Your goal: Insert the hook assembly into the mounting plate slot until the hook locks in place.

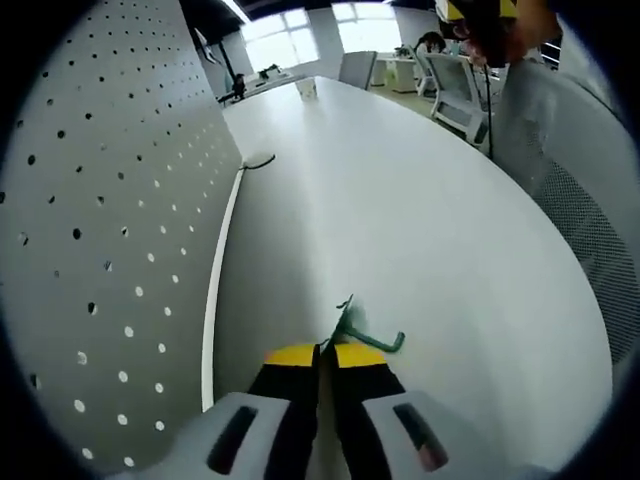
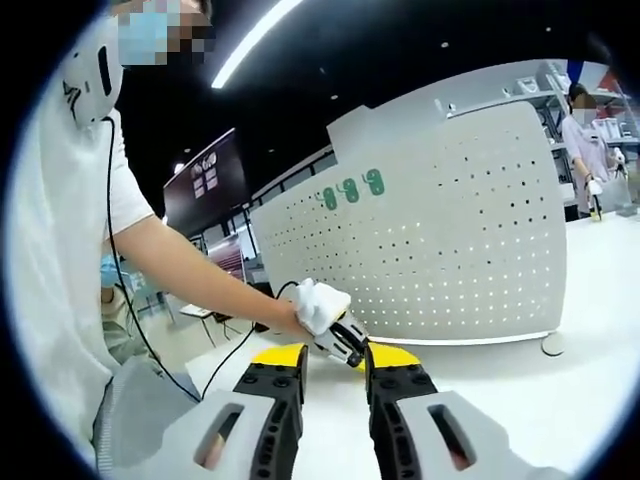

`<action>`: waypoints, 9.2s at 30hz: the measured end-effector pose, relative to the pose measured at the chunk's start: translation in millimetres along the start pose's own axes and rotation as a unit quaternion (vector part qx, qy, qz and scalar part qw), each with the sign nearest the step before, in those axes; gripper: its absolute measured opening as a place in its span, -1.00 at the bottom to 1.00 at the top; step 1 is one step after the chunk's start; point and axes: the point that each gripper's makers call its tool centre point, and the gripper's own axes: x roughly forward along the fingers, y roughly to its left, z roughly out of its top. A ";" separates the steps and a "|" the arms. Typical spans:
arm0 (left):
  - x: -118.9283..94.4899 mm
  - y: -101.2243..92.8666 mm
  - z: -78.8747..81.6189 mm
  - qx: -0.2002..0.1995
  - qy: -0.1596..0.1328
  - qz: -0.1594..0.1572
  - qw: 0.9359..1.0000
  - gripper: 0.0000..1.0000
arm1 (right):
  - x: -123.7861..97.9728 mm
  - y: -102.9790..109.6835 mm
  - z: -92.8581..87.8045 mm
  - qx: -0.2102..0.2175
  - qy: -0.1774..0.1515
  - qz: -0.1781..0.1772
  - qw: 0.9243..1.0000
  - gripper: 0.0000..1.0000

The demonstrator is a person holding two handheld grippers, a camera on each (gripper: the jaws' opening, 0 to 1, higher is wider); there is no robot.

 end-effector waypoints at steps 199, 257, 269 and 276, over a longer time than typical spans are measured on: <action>-264.4 -71.4 130.5 -0.263 -0.385 0.402 0.788 -0.98 | 55.0 84.5 74.5 0.053 -0.120 0.093 0.987 -0.39; -272.0 -70.1 143.5 -0.246 -0.372 0.429 0.785 -0.98 | 115.5 114.3 88.7 0.085 -0.101 0.126 0.983 -0.96; -270.7 -70.0 144.0 -0.247 -0.372 0.427 0.786 -0.98 | 114.3 113.4 89.3 0.063 -0.109 0.112 0.986 -0.97; -270.1 -68.9 146.3 -0.246 -0.378 0.424 0.785 -0.98 | 112.6 112.5 90.3 0.072 -0.110 0.110 0.985 -0.99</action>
